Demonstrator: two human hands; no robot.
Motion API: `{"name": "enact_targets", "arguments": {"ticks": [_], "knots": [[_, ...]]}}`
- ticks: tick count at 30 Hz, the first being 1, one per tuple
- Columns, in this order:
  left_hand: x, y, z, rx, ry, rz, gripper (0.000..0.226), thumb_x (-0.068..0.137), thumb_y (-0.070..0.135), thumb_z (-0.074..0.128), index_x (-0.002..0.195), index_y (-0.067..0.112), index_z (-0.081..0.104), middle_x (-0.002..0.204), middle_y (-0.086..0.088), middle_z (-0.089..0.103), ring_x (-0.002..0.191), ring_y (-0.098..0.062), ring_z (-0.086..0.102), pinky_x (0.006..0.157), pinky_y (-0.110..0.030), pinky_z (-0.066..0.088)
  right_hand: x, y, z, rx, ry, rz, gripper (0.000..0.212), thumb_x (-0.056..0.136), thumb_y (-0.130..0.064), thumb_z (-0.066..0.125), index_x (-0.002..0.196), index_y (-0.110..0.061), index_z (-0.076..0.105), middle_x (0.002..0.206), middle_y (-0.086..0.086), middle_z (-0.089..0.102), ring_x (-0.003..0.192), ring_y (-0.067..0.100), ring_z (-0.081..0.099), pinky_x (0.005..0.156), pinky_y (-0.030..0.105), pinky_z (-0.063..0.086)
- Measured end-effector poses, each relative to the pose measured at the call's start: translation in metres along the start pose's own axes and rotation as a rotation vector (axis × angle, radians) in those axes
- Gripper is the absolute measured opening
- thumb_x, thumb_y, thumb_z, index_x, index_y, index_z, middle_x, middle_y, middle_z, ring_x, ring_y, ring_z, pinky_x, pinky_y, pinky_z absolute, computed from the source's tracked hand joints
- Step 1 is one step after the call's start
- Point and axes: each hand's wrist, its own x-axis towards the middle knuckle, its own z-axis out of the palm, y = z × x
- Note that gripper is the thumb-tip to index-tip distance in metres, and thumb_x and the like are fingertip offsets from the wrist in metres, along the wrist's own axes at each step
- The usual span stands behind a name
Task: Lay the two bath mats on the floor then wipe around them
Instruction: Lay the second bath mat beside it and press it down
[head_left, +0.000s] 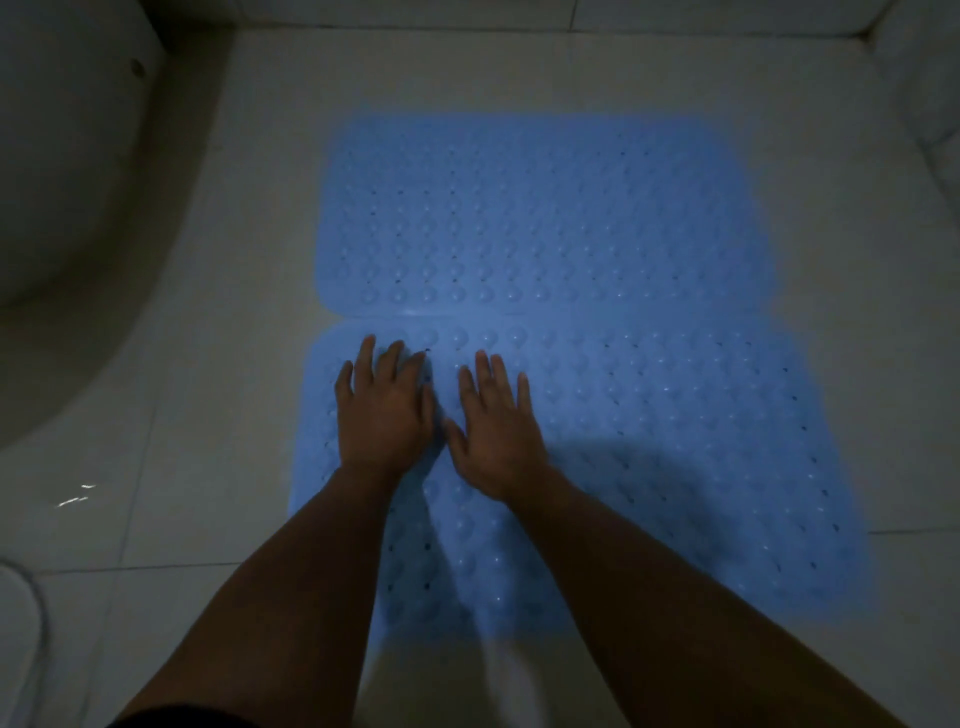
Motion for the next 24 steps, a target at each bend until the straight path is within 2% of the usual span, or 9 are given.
{"name": "enact_targets", "arguments": {"ticks": [4, 7, 12, 16, 20, 22, 24], "knots": [[0.003, -0.018, 0.007, 0.049, -0.009, 0.042, 0.052, 0.100, 0.041, 0.042, 0.146, 0.019, 0.053, 0.158, -0.010, 0.047, 0.155, -0.036, 0.025, 0.120, -0.059, 0.026, -0.002, -0.007, 0.018, -0.086, 0.046, 0.013, 0.092, 0.095, -0.069, 0.025, 0.160, -0.004, 0.014, 0.169, 0.017, 0.003, 0.157, 0.030, -0.006, 0.124, 0.059, 0.003], [0.011, -0.021, 0.012, 0.041, -0.016, 0.072, 0.052, 0.102, 0.041, 0.041, 0.148, 0.018, 0.053, 0.159, -0.011, 0.045, 0.155, -0.037, 0.025, 0.120, -0.060, 0.026, -0.002, -0.007, 0.018, -0.076, 0.066, 0.006, 0.095, 0.095, -0.072, 0.027, 0.160, -0.004, 0.013, 0.169, 0.016, 0.002, 0.157, 0.029, -0.007, 0.124, 0.059, 0.004], [0.014, -0.020, 0.013, 0.039, 0.010, 0.066, 0.051, 0.103, 0.041, 0.042, 0.147, 0.017, 0.053, 0.159, -0.012, 0.045, 0.155, -0.037, 0.025, 0.121, -0.060, 0.025, -0.002, -0.006, 0.021, -0.067, 0.054, 0.006, 0.094, 0.095, -0.070, 0.030, 0.160, -0.004, 0.014, 0.169, 0.016, 0.002, 0.157, 0.028, -0.007, 0.124, 0.059, 0.004], [0.010, -0.020, 0.006, 0.031, 0.061, 0.051, 0.050, 0.105, 0.041, 0.039, 0.145, 0.016, 0.056, 0.157, -0.011, 0.047, 0.154, -0.036, 0.027, 0.120, -0.059, 0.026, 0.002, -0.007, 0.022, -0.042, 0.027, 0.020, 0.085, 0.098, -0.062, 0.028, 0.160, -0.005, 0.016, 0.169, 0.015, 0.004, 0.157, 0.027, -0.004, 0.124, 0.057, 0.003], [-0.001, -0.023, -0.012, 0.018, 0.108, 0.017, 0.048, 0.105, 0.040, 0.037, 0.143, 0.017, 0.057, 0.156, -0.011, 0.049, 0.153, -0.037, 0.030, 0.120, -0.059, 0.028, 0.009, -0.006, 0.003, 0.051, -0.163, 0.055, 0.073, 0.104, -0.053, 0.022, 0.161, -0.011, 0.009, 0.170, 0.007, -0.006, 0.157, 0.021, -0.011, 0.125, 0.052, -0.005], [-0.006, -0.020, -0.022, 0.017, 0.121, 0.013, 0.048, 0.105, 0.040, 0.037, 0.142, 0.017, 0.059, 0.155, -0.011, 0.050, 0.152, -0.038, 0.032, 0.119, -0.059, 0.028, 0.022, -0.003, -0.021, 0.124, -0.281, 0.073, 0.064, 0.106, -0.046, 0.026, 0.160, -0.014, 0.019, 0.170, 0.007, 0.002, 0.157, 0.022, -0.001, 0.126, 0.051, 0.002], [-0.009, -0.015, -0.030, 0.007, 0.097, 0.008, 0.051, 0.104, 0.041, 0.035, 0.143, 0.017, 0.059, 0.155, -0.012, 0.050, 0.152, -0.038, 0.031, 0.119, -0.060, 0.027, 0.038, 0.001, -0.052, 0.188, -0.356, 0.062, 0.047, 0.106, -0.038, 0.032, 0.143, -0.014, 0.048, 0.161, 0.015, 0.033, 0.149, 0.031, 0.031, 0.121, 0.048, 0.026]]}}
